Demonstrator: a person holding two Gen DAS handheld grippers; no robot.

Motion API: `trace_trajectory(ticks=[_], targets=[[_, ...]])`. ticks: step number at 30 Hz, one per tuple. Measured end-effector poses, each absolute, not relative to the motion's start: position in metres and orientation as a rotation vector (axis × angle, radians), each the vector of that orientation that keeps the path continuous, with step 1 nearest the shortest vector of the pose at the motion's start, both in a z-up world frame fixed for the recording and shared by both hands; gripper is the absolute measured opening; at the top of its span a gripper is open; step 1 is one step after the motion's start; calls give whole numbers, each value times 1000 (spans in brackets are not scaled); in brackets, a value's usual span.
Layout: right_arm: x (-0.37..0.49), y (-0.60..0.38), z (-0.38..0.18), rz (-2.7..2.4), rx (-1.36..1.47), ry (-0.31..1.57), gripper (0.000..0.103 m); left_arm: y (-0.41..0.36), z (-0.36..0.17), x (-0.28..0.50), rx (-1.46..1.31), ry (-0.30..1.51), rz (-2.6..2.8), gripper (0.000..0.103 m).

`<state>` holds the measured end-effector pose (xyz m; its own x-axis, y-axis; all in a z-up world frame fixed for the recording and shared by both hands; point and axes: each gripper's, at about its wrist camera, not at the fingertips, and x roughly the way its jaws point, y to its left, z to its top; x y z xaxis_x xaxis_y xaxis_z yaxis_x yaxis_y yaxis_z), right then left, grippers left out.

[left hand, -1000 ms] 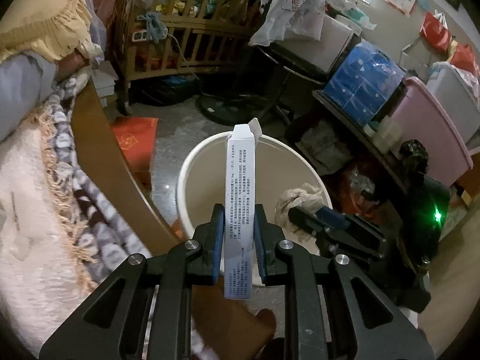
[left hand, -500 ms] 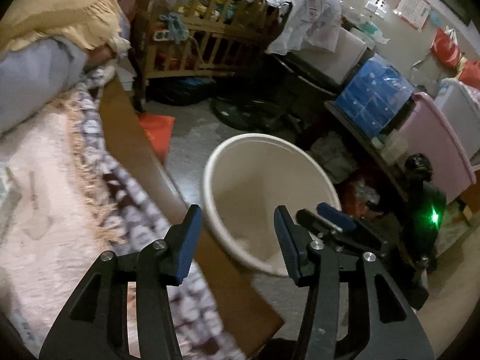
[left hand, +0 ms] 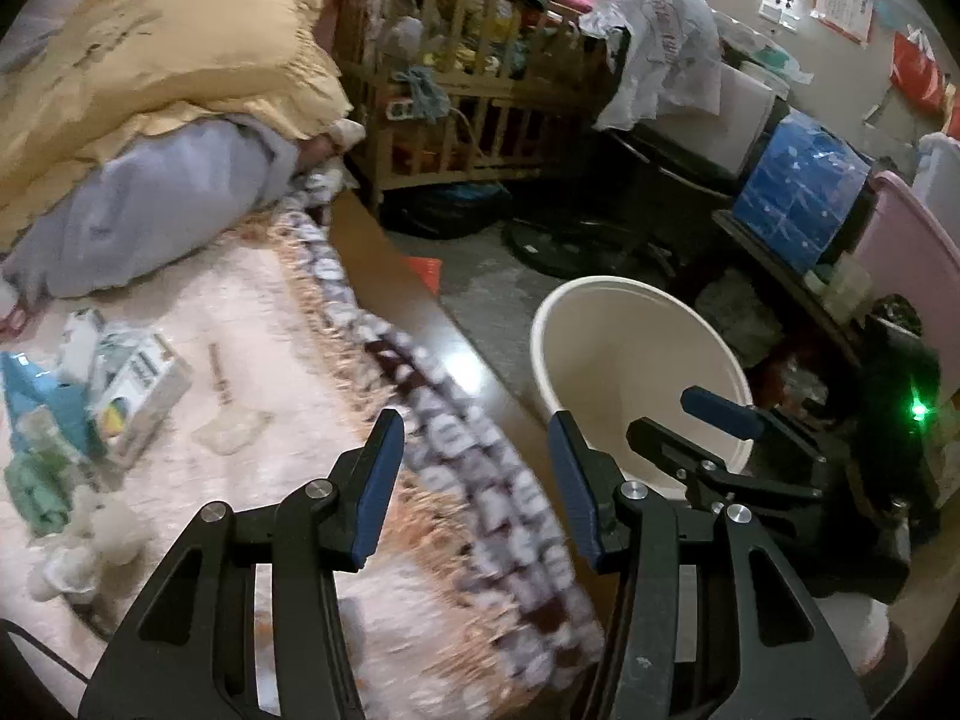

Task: Collect trash
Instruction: 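Return both tools to the bed toward the snack bag and plush toy, then grasp the white plush toy with the left tool while the right tool grasps the snack bag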

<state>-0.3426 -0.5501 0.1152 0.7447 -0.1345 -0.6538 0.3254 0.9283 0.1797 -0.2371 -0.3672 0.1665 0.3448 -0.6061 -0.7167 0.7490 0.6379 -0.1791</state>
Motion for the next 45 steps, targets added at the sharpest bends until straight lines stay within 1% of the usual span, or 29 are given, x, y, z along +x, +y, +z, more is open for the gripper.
trace_trajectory(ticks=[8, 14, 25, 28, 36, 39, 41, 43, 45], targets=[[-328, -497, 122, -158, 273, 690, 63, -323, 173, -229, 196, 800, -812, 48], [-314, -461, 129, -95, 255, 688, 64, -285, 173, -217, 166, 803, -763, 48], [-290, -404, 130, 42, 203, 723, 69, -195, 165, -184, 106, 834, -622, 48], [-285, -391, 125, 83, 204, 751, 73, -170, 158, -173, 106, 849, -575, 48], [-272, -365, 101, 151, 142, 830, 73, -124, 136, -158, 49, 912, -553, 48], [-262, -358, 95, 185, 93, 869, 80, -114, 129, -153, 5, 936, -571, 48], [-255, -356, 89, 191, 67, 900, 80, -111, 125, -149, -28, 954, -587, 49], [-250, -356, 81, 192, 62, 928, 80, -113, 124, -147, -26, 957, -601, 50], [-250, -358, 75, 193, 80, 935, 80, -118, 124, -145, -4, 947, -609, 55]])
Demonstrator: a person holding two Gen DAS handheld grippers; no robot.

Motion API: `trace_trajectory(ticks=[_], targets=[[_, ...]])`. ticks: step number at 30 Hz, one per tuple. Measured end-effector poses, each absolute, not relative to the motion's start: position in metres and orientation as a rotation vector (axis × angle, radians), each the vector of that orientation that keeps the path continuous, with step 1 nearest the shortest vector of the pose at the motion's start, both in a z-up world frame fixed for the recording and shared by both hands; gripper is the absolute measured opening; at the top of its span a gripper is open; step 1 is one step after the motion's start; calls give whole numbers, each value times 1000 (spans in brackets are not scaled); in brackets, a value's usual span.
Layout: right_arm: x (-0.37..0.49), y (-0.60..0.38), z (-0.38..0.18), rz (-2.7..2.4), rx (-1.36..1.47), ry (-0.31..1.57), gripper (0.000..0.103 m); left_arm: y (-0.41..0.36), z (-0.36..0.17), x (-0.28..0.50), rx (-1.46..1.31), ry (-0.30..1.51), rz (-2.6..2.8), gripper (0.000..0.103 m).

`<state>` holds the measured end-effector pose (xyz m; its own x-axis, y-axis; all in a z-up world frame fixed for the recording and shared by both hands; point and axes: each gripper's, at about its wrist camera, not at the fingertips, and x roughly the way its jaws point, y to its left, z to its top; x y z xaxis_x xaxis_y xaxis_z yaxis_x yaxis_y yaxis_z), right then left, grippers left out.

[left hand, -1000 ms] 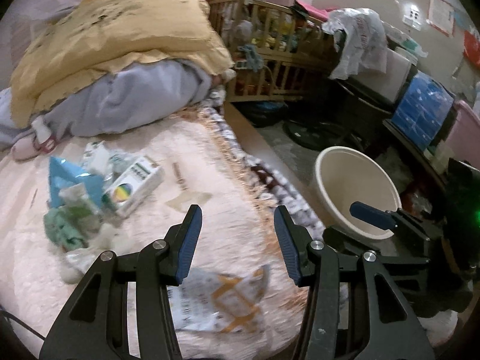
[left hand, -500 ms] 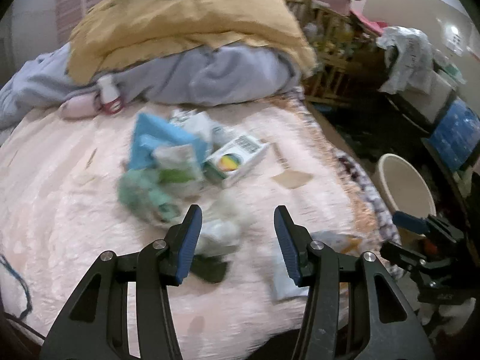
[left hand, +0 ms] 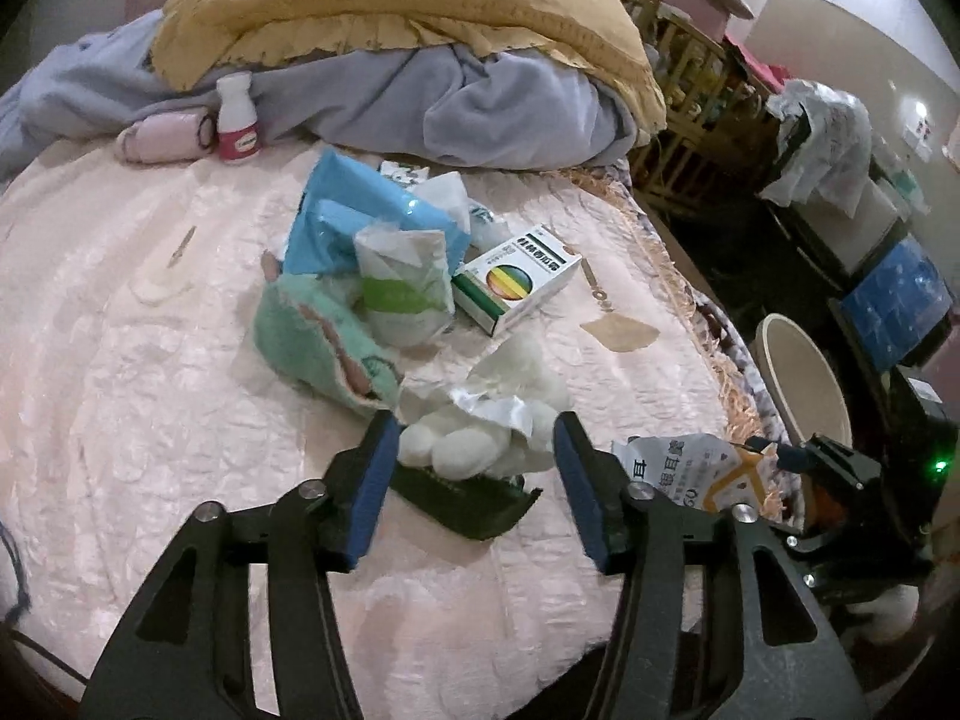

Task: Collect trash
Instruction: 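Grasp the white plush toy with the left tool while the right tool grasps the snack bag, then carry both items over the white bucket and open both tools to drop them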

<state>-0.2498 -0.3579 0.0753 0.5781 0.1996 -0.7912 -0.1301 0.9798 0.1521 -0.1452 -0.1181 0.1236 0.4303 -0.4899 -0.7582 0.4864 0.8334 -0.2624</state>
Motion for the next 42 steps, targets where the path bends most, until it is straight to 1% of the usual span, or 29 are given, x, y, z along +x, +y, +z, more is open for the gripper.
trace_trajectory(ticks=[5, 6, 7, 8, 9, 11, 12, 14, 17, 18, 26, 33, 42], targets=[[-252, -359, 62, 209, 119, 955, 80, -147, 112, -134, 98, 964, -626, 56], [-253, -358, 61, 210, 118, 949, 74, -152, 107, -132, 123, 967, -623, 56], [-253, -357, 60, 210, 120, 942, 59, -157, 103, -130, 147, 972, -619, 56], [-254, -356, 58, 212, 124, 936, 50, -163, 98, -128, 179, 983, -620, 56], [-254, -355, 56, 217, 127, 938, 43, -166, 94, -127, 197, 991, -622, 56], [-255, -352, 55, 222, 118, 922, 35, -174, 84, -124, 247, 1018, -618, 53], [-256, -351, 56, 228, 110, 914, 31, -175, 81, -123, 253, 1024, -617, 46], [-257, -350, 62, 232, 105, 893, 31, -175, 81, -122, 251, 1025, -618, 41], [-259, -356, 78, 216, 122, 828, 31, -172, 89, -119, 213, 1020, -631, 30], [-260, -360, 85, 211, 140, 806, 31, -170, 95, -118, 186, 1020, -638, 30], [-266, -379, 120, 140, 169, 705, 31, -174, 136, -126, 60, 954, -682, 29], [-283, -391, 137, 89, 167, 662, 31, -197, 160, -150, 74, 879, -719, 29], [-303, -412, 144, 22, 179, 634, 31, -229, 174, -173, 99, 832, -745, 29]])
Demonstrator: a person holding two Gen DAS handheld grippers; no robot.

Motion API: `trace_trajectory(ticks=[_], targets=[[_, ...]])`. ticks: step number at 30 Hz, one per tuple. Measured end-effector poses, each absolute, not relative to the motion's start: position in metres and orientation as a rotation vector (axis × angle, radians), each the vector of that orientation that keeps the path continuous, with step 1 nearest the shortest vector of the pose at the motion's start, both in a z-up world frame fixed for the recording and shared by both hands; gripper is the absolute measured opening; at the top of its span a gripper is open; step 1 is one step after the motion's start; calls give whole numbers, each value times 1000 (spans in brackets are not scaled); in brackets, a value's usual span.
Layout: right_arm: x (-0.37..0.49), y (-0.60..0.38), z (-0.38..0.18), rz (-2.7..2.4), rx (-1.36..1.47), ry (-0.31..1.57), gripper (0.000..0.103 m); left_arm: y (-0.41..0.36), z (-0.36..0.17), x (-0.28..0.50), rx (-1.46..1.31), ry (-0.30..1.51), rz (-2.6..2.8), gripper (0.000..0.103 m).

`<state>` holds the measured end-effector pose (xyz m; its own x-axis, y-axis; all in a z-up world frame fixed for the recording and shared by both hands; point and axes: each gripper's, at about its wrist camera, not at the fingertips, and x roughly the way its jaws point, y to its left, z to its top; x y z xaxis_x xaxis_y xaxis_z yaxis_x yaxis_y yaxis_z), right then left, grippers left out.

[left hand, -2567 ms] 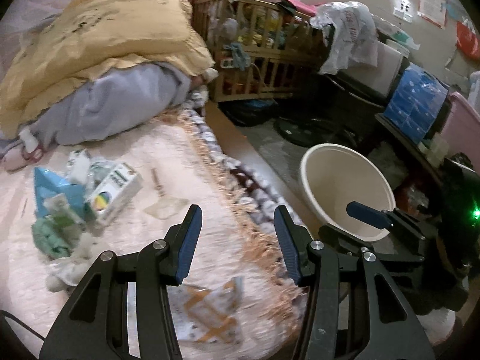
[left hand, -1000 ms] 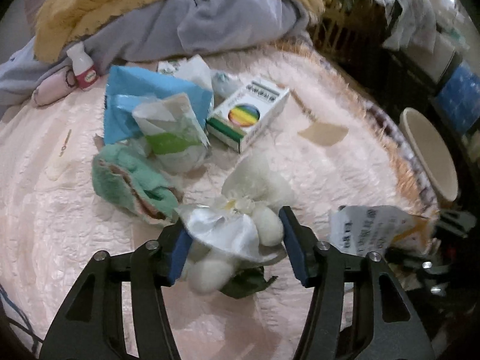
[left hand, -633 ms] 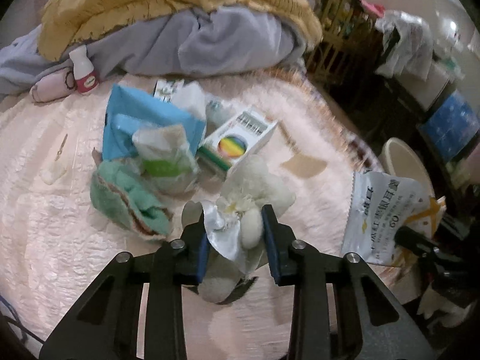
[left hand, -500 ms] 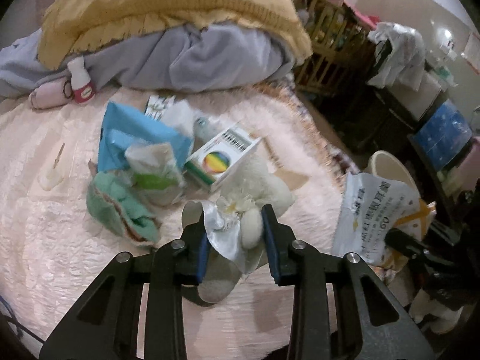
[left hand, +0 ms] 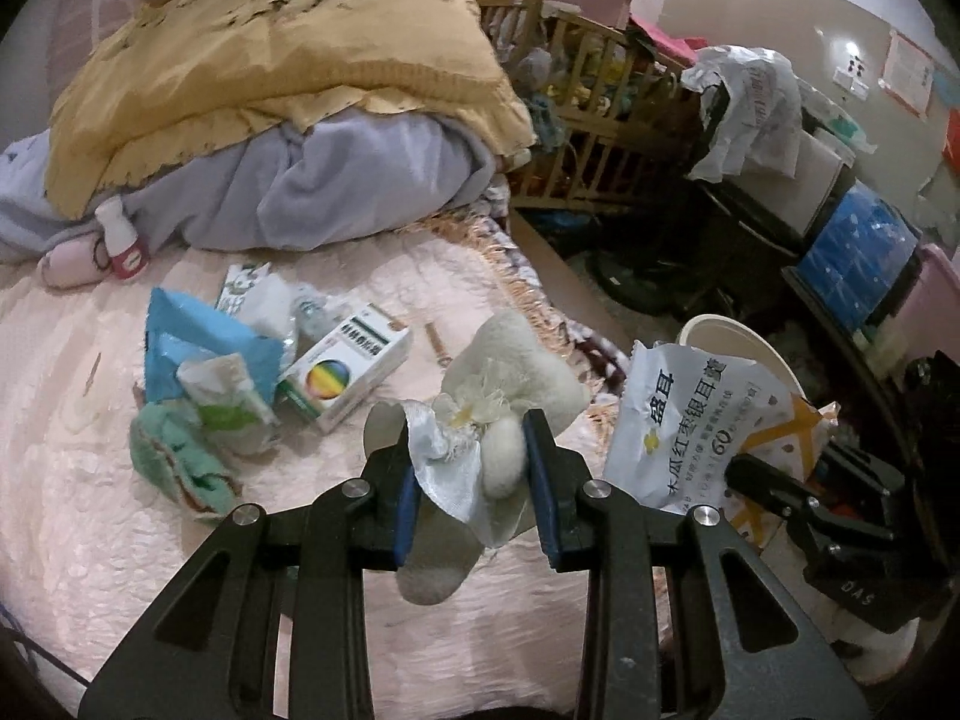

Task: Collect trash
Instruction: 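Carry both items over the white bucket and open both tools to drop them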

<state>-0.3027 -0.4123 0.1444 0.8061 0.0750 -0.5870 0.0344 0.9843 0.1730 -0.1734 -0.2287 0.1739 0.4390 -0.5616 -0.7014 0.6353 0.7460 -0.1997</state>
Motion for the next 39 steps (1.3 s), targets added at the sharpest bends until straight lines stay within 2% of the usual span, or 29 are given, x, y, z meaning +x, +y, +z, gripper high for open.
trace_trajectory(ticks=[21, 39], targets=[[-344, -492, 146, -159, 212, 614, 31, -319, 175, -205, 181, 798, -836, 29], [-384, -589, 116, -451, 305, 653, 31, -421, 153, -225, 219, 858, -963, 29]])
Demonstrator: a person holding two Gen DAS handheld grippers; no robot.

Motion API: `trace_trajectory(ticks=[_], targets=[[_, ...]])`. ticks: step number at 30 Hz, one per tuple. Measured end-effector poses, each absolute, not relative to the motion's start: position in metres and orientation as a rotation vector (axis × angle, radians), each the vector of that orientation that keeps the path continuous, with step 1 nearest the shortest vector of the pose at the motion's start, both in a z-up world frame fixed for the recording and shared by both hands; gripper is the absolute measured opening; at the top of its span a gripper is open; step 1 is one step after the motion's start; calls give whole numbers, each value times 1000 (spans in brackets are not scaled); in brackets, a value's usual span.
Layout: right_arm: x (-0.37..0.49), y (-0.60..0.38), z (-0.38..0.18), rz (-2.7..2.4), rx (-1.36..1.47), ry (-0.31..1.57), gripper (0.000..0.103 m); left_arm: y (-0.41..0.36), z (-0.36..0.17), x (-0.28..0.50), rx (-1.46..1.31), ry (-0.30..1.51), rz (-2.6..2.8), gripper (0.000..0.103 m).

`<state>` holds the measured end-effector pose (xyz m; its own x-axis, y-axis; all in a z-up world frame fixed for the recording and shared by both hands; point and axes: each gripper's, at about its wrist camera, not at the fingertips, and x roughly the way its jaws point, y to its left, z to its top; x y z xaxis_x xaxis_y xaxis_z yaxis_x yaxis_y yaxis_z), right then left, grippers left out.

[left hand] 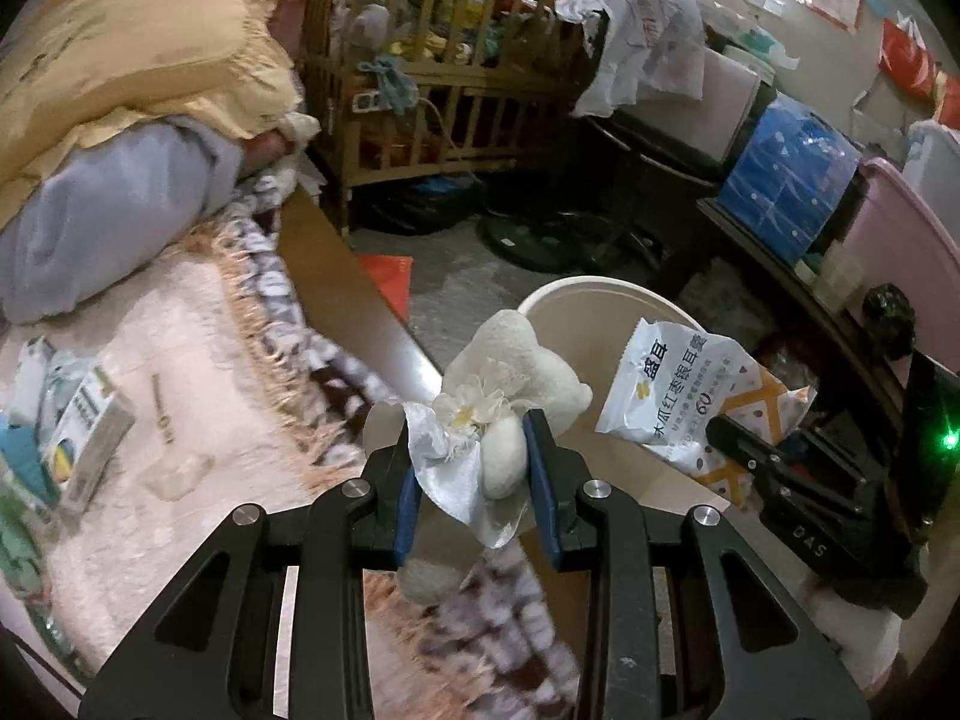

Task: Collect trash
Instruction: 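Carry both items over the white bucket and open both tools to drop them, then return both tools to the bed toward the green cloth and dark packet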

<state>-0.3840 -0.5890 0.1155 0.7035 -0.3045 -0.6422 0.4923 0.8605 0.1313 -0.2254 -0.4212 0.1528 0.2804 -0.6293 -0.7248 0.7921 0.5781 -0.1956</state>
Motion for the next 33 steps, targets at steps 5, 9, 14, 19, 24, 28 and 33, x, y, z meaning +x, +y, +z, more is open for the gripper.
trace_trajectory(ticks=[5, 9, 14, 19, 24, 28, 33], targets=[[-393, -613, 106, -508, 364, 663, 31, -447, 144, -233, 253, 863, -987, 29], [-399, -623, 105, -553, 373, 664, 31, -463, 136, -236, 270, 872, -1001, 29], [-399, -632, 100, -584, 382, 688, 31, -478, 127, -236, 273, 891, -1018, 29], [-399, -636, 100, -626, 373, 694, 34, -490, 122, -237, 260, 907, -1055, 30], [-402, -640, 101, -669, 383, 680, 45, -498, 122, -241, 233, 908, -1106, 35], [-403, -640, 104, -668, 394, 667, 49, -497, 121, -238, 181, 943, -1132, 53], [-400, -638, 102, -649, 401, 674, 50, -489, 125, -237, 191, 929, -1110, 58]])
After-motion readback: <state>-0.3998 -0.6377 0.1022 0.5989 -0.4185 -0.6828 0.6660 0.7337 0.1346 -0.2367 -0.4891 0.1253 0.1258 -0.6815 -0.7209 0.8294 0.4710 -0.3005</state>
